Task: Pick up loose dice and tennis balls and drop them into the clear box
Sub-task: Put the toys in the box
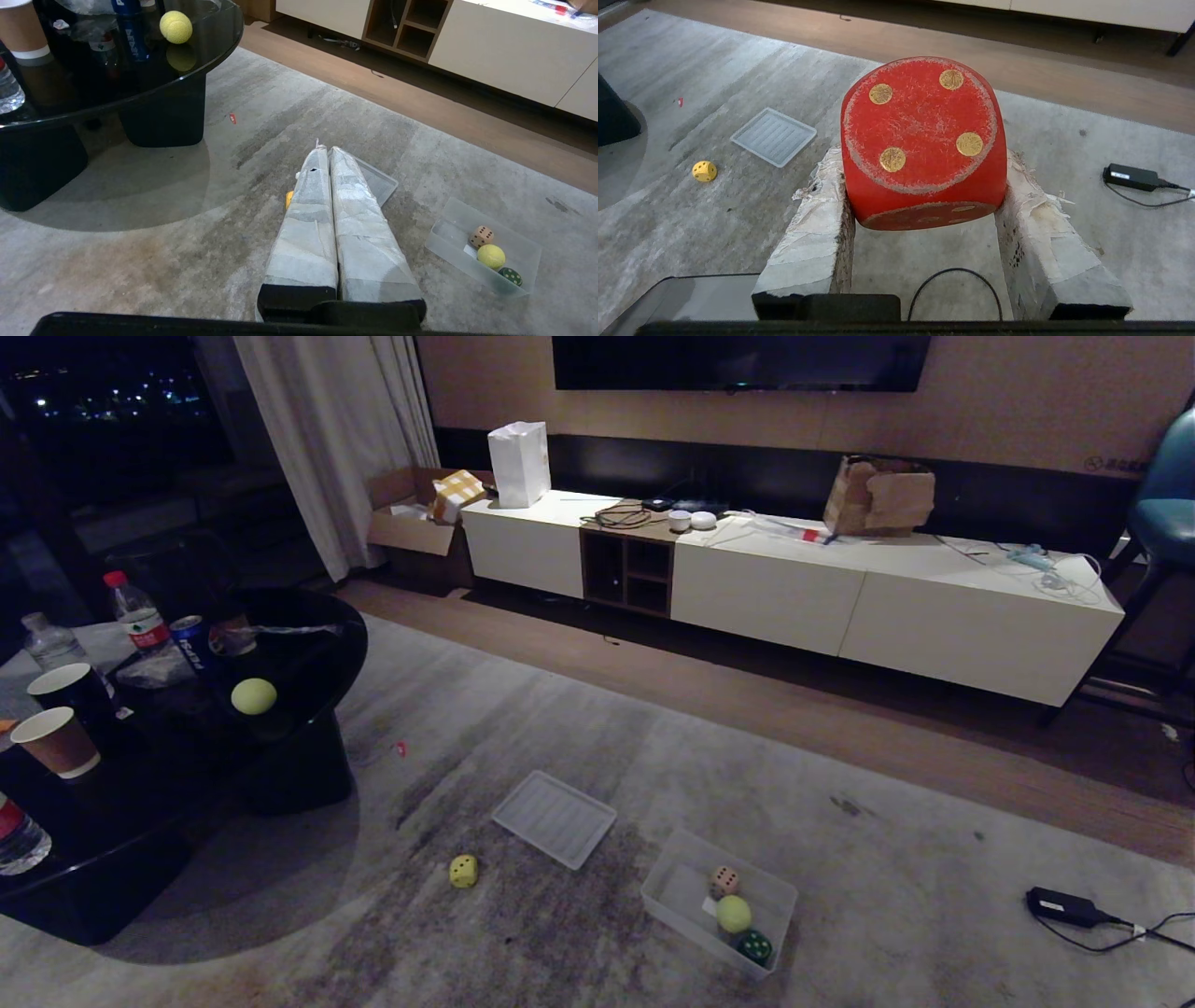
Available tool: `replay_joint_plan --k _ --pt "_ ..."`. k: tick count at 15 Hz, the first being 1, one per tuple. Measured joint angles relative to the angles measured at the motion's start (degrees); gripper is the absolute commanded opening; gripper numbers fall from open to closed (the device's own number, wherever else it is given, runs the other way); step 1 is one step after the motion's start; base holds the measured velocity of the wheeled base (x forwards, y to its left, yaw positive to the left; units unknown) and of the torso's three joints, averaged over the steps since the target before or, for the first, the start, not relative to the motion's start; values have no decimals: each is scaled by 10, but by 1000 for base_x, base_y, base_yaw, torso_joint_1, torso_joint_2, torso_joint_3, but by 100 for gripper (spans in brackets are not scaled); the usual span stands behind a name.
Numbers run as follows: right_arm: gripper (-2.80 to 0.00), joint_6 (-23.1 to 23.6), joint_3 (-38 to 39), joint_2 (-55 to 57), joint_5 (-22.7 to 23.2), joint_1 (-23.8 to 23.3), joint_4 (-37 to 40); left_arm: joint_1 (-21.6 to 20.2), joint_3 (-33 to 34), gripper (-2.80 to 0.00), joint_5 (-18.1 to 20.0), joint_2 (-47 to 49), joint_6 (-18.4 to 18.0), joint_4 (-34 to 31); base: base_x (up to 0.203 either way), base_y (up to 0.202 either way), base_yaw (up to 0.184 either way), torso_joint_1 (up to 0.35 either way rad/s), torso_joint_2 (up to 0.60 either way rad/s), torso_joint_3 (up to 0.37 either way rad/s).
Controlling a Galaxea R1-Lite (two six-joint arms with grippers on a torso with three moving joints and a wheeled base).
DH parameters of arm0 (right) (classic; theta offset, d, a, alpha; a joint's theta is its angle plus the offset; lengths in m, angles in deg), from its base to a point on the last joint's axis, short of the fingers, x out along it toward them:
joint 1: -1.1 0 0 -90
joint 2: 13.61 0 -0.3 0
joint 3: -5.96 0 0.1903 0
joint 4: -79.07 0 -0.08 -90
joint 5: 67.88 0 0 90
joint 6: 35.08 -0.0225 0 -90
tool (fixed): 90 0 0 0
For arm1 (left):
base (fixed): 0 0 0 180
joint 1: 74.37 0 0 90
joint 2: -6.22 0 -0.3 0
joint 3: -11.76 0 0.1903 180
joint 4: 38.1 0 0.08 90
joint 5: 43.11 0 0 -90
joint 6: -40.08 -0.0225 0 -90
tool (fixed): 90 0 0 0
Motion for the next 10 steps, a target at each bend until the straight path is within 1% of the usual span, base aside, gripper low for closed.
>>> replay_joint_plan --k 4,10 --pt "-280 0 0 0 0 0 0 0 0 -280 -1 0 0 0 0 0 0 0 0 0" --pt "-280 1 0 0 0 0 0 0 0 -280 -2 0 1 0 0 0 0 2 1 -177"
